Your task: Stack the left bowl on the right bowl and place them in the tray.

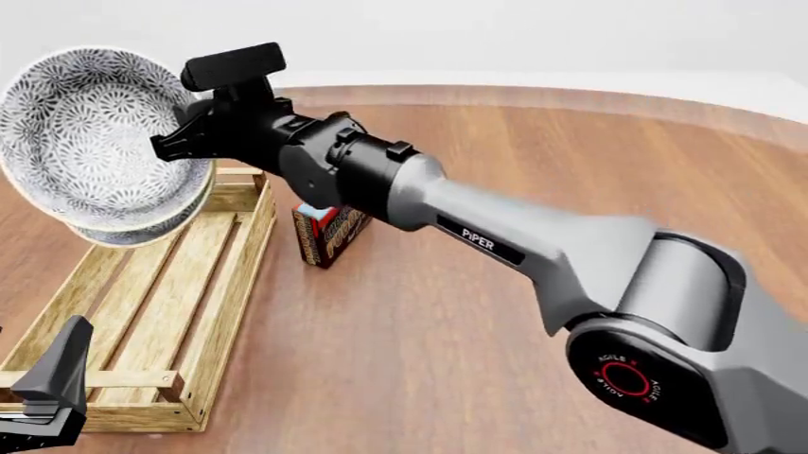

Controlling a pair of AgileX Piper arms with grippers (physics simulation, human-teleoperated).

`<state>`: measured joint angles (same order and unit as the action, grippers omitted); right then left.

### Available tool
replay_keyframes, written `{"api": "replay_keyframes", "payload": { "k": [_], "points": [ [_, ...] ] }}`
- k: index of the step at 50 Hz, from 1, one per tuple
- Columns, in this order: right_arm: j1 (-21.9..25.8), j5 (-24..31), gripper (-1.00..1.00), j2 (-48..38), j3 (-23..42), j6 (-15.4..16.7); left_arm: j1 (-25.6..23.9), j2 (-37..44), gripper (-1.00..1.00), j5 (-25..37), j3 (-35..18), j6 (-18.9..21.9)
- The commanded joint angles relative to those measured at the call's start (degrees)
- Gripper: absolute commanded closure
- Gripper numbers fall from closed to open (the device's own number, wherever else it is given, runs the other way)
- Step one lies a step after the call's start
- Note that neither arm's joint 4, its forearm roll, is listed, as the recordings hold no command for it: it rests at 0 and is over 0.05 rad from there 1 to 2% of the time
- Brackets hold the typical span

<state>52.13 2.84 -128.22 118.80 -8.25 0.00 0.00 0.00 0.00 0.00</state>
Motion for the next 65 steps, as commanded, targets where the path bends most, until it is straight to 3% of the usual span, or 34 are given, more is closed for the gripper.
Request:
{"api": "replay_keyframes", "payload": {
  "k": [1,39,53,65],
  "points": [
    [-0.2,-4.8,1.0,-1.8,-2.2,-3.2,0.0,0.0,-1.0,0.0,0.0,0.0],
    [-0.3,-8.9,1.0,-9.6,-0.2,-7.5,0.0,0.0,-1.0,0.0,0.0,0.0],
    [1.0,-11.2,1.0,-11.1,-0.9,-7.8,0.0,0.0,-1.0,0.0,0.0,0.0],
    [1.5,-9.6,1.0,-13.3,1.9,-7.1,0.0,0.0,-1.0,0.0,0.0,0.0]
  ]
}}
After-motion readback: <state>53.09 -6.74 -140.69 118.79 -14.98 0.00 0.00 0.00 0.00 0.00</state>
